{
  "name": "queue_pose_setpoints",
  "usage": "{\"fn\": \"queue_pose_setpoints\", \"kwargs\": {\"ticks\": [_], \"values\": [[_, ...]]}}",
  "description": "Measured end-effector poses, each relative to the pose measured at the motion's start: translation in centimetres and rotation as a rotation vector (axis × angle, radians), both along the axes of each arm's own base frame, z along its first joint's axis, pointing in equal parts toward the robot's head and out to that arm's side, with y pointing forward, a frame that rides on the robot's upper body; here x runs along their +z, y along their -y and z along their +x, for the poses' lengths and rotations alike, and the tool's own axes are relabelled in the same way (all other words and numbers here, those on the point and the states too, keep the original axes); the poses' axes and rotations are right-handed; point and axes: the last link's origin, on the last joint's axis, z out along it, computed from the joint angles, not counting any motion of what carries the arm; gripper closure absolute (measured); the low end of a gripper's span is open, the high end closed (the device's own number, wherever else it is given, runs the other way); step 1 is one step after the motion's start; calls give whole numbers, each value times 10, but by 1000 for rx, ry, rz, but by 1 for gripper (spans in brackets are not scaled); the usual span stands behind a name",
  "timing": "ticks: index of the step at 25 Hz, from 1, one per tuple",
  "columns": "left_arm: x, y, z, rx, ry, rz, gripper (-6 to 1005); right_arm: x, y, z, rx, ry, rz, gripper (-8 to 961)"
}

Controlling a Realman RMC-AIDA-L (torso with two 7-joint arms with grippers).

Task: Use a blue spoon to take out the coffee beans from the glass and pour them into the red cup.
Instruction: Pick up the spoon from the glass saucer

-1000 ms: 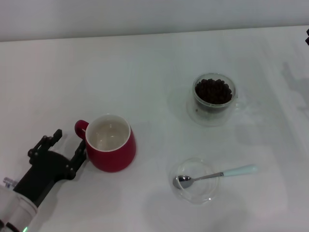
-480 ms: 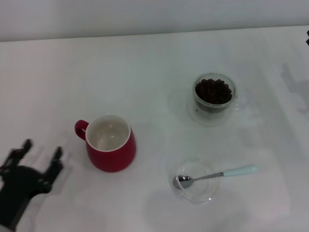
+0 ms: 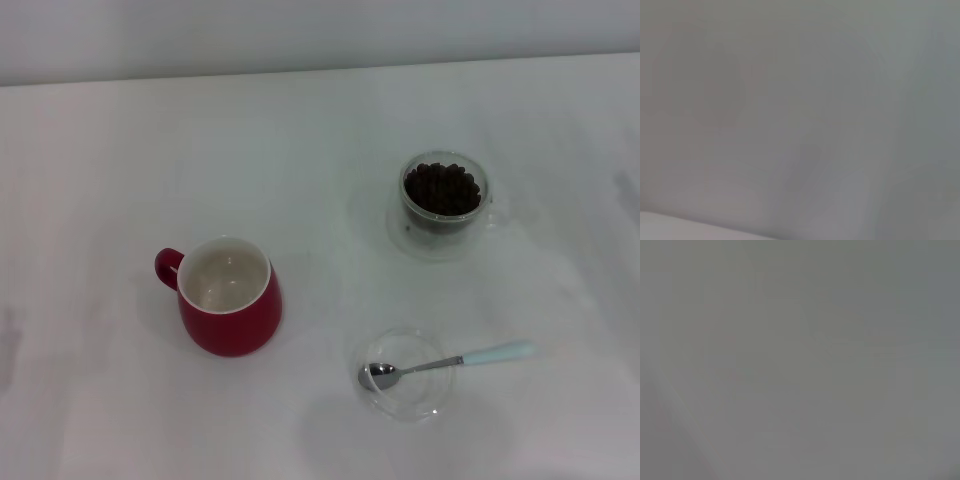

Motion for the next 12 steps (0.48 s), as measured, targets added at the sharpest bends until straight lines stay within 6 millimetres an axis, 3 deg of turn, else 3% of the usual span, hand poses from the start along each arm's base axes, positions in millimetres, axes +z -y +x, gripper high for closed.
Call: {"fn": "queue_pose_setpoints", "kwargs": {"ticks": [6,12], "values": [[14,-24,-1,24,11,84,259,14,45,13,27,-187,-139,86],[26,-49,4,17,-26,165,258,6,72,12,36,-307,-276,87]]}}
